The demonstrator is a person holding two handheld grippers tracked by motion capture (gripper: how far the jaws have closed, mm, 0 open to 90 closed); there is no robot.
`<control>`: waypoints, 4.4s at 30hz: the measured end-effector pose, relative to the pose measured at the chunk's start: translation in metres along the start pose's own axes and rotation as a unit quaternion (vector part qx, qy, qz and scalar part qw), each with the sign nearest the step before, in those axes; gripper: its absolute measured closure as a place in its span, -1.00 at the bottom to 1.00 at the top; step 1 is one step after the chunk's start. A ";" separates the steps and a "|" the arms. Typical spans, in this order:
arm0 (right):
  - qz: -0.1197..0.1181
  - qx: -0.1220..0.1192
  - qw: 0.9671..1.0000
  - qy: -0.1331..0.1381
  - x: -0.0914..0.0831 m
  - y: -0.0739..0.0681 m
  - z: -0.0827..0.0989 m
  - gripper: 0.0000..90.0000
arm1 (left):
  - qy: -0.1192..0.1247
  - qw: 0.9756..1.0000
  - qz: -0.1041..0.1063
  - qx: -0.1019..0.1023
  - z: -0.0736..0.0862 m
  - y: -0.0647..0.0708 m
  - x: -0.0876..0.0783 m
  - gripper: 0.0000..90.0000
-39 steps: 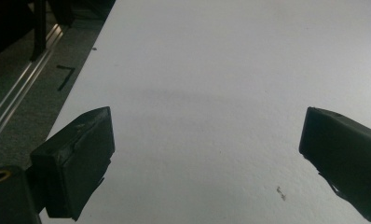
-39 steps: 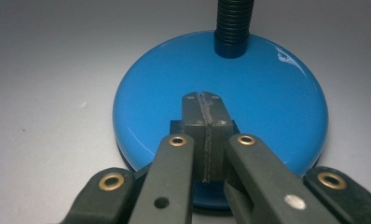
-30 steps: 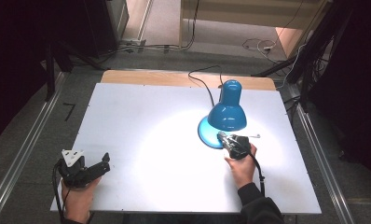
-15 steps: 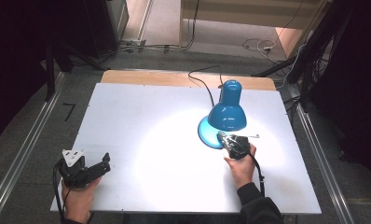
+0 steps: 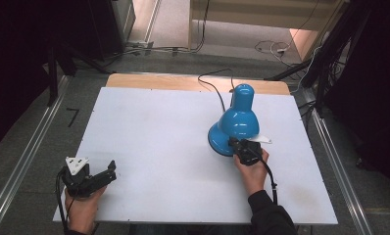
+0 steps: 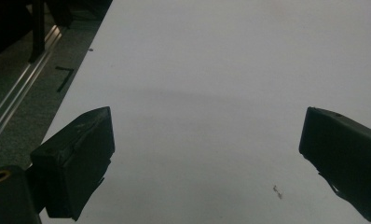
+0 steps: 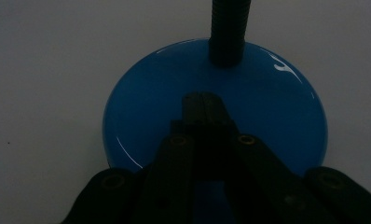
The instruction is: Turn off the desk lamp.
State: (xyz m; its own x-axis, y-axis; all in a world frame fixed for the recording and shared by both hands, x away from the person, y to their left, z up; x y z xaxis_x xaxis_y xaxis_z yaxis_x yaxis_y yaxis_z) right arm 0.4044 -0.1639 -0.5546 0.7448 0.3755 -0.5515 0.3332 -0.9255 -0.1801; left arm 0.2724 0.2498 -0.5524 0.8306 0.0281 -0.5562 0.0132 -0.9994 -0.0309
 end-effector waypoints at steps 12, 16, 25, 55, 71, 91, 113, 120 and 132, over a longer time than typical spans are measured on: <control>-0.001 0.003 1.000 -0.006 0.000 0.002 -0.001 0.96 | 0.000 1.000 0.000 0.002 0.000 0.000 0.000 -0.91; -0.017 0.021 1.000 -0.012 -0.002 0.003 -0.001 0.74 | 0.001 1.000 -0.001 -0.001 0.000 -0.001 0.000 -0.91; -0.040 0.037 0.998 -0.012 -0.006 0.003 -0.003 -0.04 | 0.001 1.000 -0.002 0.002 -0.001 0.000 0.000 -0.91; -0.027 0.030 0.999 -0.006 -0.022 0.014 0.000 -0.57 | 0.005 1.000 -0.001 0.002 -0.003 0.001 -0.001 -0.91; -0.028 0.026 0.999 -0.005 -0.033 0.018 0.002 -0.58 | 0.005 1.000 -0.001 0.002 -0.003 0.001 -0.001 -0.91; -0.020 0.027 0.999 -0.007 -0.051 0.034 0.007 -0.58 | 0.005 1.000 -0.001 0.002 -0.003 0.002 -0.001 -0.91; -0.005 0.030 0.999 -0.007 -0.077 0.061 0.017 -0.58 | 0.005 1.000 0.000 0.003 -0.003 0.002 -0.001 -0.91; -0.001 0.032 0.999 -0.006 -0.085 0.071 0.019 -0.57 | 0.005 1.000 -0.001 0.004 -0.003 0.002 -0.001 -0.91; 0.004 0.039 0.999 -0.005 -0.095 0.082 0.024 -0.57 | 0.002 1.000 -0.001 0.005 -0.003 0.003 -0.001 -0.91</control>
State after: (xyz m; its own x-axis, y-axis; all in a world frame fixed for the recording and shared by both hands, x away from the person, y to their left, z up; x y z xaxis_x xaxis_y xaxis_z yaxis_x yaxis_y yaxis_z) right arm 0.3470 -0.2770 -0.5359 0.7411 0.3671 -0.5622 0.2807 -0.9300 -0.2372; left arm 0.2731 0.2468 -0.5497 0.8333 0.0307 -0.5520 0.0097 -0.9991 -0.0409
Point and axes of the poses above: each handheld gripper's, and its own axes: x roughly forward along the jaws, z roughly out of its underside, y roughly to its right, the point moved 9 cm from there along x, roughly forward along the jaws, and after that the axes turned 10 degrees about x, right-handed, at the moved point
